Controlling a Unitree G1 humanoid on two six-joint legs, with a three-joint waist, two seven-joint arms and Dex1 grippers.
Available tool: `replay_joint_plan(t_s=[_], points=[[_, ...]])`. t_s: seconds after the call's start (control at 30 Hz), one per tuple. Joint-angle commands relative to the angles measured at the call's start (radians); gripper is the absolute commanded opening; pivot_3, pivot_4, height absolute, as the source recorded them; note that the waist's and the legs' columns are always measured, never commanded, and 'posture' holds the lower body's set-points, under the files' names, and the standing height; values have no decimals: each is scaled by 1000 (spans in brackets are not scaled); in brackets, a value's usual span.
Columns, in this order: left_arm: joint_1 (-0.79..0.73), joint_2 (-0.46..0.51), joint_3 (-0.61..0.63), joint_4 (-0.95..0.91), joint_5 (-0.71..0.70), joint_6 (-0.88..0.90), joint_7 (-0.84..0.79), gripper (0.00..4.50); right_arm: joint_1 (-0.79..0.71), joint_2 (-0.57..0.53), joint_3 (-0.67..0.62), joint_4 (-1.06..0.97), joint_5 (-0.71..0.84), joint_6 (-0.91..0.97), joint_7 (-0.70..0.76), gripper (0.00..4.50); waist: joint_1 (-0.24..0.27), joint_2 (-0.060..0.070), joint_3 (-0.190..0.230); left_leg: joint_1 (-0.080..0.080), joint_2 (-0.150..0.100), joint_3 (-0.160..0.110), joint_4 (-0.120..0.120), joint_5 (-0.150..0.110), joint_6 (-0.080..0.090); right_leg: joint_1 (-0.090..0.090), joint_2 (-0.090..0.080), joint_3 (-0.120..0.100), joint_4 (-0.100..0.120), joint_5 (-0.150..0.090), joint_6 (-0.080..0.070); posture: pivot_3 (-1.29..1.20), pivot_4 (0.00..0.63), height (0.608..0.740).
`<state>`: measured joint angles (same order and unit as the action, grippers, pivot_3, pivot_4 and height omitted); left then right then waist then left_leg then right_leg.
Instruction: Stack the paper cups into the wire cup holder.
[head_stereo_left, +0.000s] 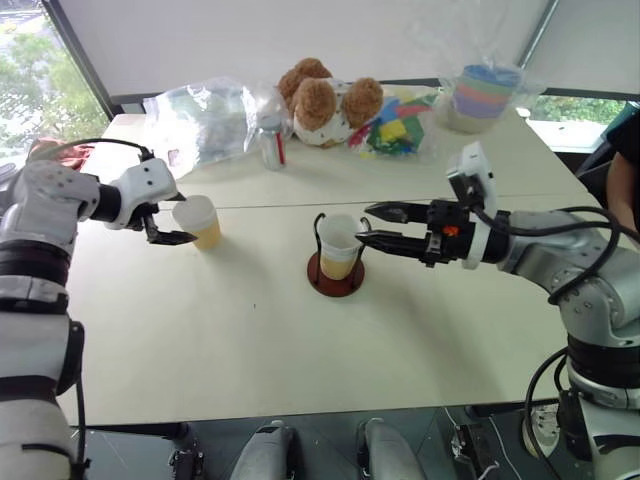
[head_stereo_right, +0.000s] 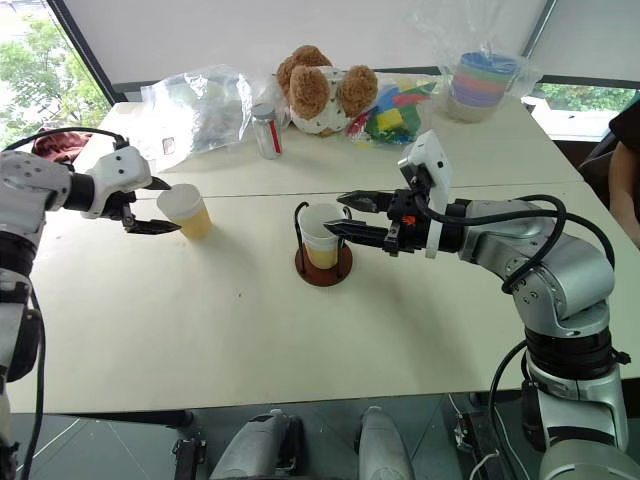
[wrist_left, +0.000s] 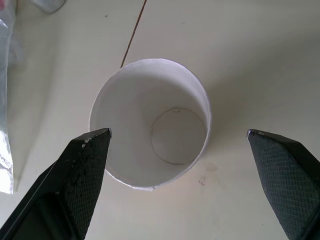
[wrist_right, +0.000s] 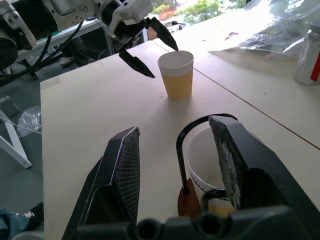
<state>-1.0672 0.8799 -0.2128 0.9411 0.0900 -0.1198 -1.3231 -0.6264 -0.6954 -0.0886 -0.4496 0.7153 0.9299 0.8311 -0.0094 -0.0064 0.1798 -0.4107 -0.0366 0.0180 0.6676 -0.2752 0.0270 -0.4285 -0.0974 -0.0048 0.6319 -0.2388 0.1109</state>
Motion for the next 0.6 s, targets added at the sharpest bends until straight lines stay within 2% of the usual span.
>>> replay_joint_plan(t_s=[0.03,0.1,0.27,0.33,0.47,0.6], points=[[-42,-10,-7,44,34,-47,-13,4250,2,-26,-41,-40,24,-3,-19,2417,-1,0,0,0,0,0,0,0,0,0,0,0,0,0,0,0,150,740],[-53,-22,-23,78,61,-70,-14,3660,6,-36,-48,-45,32,0,-29,2446,-1,0,0,0,0,0,0,0,0,0,0,0,0,0,0,0,150,740],[-79,-44,-27,139,92,-111,-8,952,25,-70,-65,-46,39,-4,-43,2446,-2,-1,0,0,0,0,0,0,1,0,0,0,0,0,0,0,150,740],[-95,-51,-25,153,99,-121,-1,68,29,-80,-70,-47,46,-5,-46,2446,-1,-1,0,0,0,0,0,0,1,0,0,0,0,0,0,0,150,740],[-134,-61,-18,166,101,-135,-4,68,36,-97,-76,-53,61,-1,-48,2446,0,-3,1,0,0,0,0,0,1,0,0,0,0,0,0,0,150,740],[-253,-90,-5,135,63,-101,-106,68,94,-164,-132,-84,89,23,-33,2446,6,-5,2,0,0,0,0,0,1,0,0,0,0,0,1,0,150,740]])
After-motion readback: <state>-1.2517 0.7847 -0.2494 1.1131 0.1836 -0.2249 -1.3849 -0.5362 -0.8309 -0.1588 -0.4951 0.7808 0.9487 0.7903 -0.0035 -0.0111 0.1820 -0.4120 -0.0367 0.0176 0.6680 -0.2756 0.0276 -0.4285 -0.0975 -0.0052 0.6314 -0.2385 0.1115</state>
